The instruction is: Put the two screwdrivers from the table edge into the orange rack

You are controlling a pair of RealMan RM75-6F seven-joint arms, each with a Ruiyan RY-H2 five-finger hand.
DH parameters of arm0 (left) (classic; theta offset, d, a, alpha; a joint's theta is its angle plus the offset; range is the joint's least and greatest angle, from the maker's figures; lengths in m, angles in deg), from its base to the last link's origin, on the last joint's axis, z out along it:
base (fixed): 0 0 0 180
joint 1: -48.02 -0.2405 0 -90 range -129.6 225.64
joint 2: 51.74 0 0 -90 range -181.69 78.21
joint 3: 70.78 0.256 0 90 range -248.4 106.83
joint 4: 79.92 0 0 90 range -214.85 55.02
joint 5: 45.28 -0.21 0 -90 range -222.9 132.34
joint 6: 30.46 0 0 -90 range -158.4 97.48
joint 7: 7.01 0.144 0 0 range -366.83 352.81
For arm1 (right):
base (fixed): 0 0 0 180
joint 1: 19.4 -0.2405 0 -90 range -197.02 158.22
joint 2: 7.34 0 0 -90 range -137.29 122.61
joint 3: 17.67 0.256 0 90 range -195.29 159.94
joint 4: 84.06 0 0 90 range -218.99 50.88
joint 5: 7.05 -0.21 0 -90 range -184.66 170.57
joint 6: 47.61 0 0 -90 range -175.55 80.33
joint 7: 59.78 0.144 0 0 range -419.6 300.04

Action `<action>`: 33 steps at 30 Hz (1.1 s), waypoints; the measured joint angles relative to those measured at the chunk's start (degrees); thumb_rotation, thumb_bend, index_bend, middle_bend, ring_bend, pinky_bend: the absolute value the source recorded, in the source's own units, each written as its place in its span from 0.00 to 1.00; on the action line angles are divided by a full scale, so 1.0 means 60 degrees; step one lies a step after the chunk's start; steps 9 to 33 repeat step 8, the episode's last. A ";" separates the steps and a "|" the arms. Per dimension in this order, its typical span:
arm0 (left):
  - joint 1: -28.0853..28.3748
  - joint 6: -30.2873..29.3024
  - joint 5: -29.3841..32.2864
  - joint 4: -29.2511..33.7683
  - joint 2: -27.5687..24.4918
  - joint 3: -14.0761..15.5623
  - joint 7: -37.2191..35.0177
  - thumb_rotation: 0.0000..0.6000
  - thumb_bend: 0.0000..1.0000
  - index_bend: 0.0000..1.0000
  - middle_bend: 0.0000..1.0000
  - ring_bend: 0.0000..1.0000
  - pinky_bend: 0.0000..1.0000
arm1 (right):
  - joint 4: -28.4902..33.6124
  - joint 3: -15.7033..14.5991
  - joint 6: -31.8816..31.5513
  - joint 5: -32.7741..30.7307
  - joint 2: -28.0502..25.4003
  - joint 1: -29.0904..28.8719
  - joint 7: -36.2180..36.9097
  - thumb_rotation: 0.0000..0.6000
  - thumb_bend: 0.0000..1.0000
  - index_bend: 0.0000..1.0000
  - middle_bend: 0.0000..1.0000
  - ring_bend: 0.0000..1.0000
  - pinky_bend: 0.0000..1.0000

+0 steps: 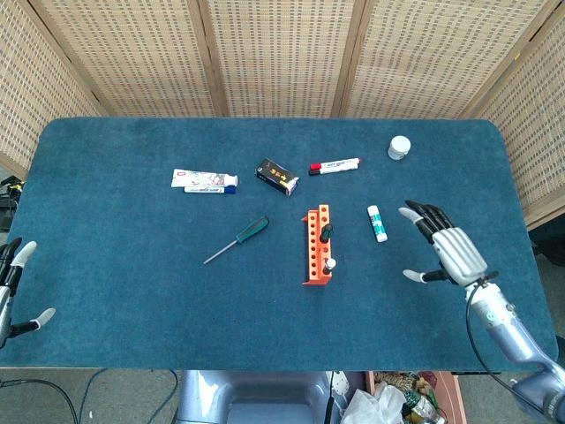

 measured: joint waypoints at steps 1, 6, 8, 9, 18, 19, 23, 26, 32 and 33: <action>-0.0016 -0.0029 -0.0062 -0.0014 0.0010 0.0020 -0.0014 1.00 0.00 0.00 0.00 0.00 0.00 | 0.0214 -0.0039 -0.0149 -0.0082 -0.0106 0.0195 -0.0721 1.00 0.00 0.00 0.00 0.00 0.00; -0.0097 -0.0195 -0.0436 -0.0137 0.0084 0.0163 -0.0038 1.00 0.00 0.00 0.00 0.00 0.00 | 0.1431 -0.0198 -0.1439 -0.0539 -0.0492 0.1546 -0.4158 1.00 0.00 0.00 0.00 0.00 0.00; -0.0115 -0.0206 -0.0478 -0.0166 0.0111 0.0191 -0.0031 1.00 0.00 0.00 0.00 0.00 0.00 | 0.1831 -0.0230 -0.2129 -0.0684 -0.0558 0.2186 -0.4991 1.00 0.00 0.00 0.00 0.00 0.00; -0.0115 -0.0206 -0.0478 -0.0166 0.0111 0.0191 -0.0031 1.00 0.00 0.00 0.00 0.00 0.00 | 0.1831 -0.0230 -0.2129 -0.0684 -0.0558 0.2186 -0.4991 1.00 0.00 0.00 0.00 0.00 0.00; -0.0115 -0.0206 -0.0478 -0.0166 0.0111 0.0191 -0.0031 1.00 0.00 0.00 0.00 0.00 0.00 | 0.1831 -0.0230 -0.2129 -0.0684 -0.0558 0.2186 -0.4991 1.00 0.00 0.00 0.00 0.00 0.00; -0.0115 -0.0206 -0.0478 -0.0166 0.0111 0.0191 -0.0031 1.00 0.00 0.00 0.00 0.00 0.00 | 0.1831 -0.0230 -0.2129 -0.0684 -0.0558 0.2186 -0.4991 1.00 0.00 0.00 0.00 0.00 0.00; -0.0115 -0.0206 -0.0478 -0.0166 0.0111 0.0191 -0.0031 1.00 0.00 0.00 0.00 0.00 0.00 | 0.1831 -0.0230 -0.2129 -0.0684 -0.0558 0.2186 -0.4991 1.00 0.00 0.00 0.00 0.00 0.00; -0.0115 -0.0206 -0.0478 -0.0166 0.0111 0.0191 -0.0031 1.00 0.00 0.00 0.00 0.00 0.00 | 0.1831 -0.0230 -0.2129 -0.0684 -0.0558 0.2186 -0.4991 1.00 0.00 0.00 0.00 0.00 0.00; -0.0115 -0.0206 -0.0478 -0.0166 0.0111 0.0191 -0.0031 1.00 0.00 0.00 0.00 0.00 0.00 | 0.1831 -0.0230 -0.2129 -0.0684 -0.0558 0.2186 -0.4991 1.00 0.00 0.00 0.00 0.00 0.00; -0.0115 -0.0206 -0.0478 -0.0166 0.0111 0.0191 -0.0031 1.00 0.00 0.00 0.00 0.00 0.00 | 0.1831 -0.0230 -0.2129 -0.0684 -0.0558 0.2186 -0.4991 1.00 0.00 0.00 0.00 0.00 0.00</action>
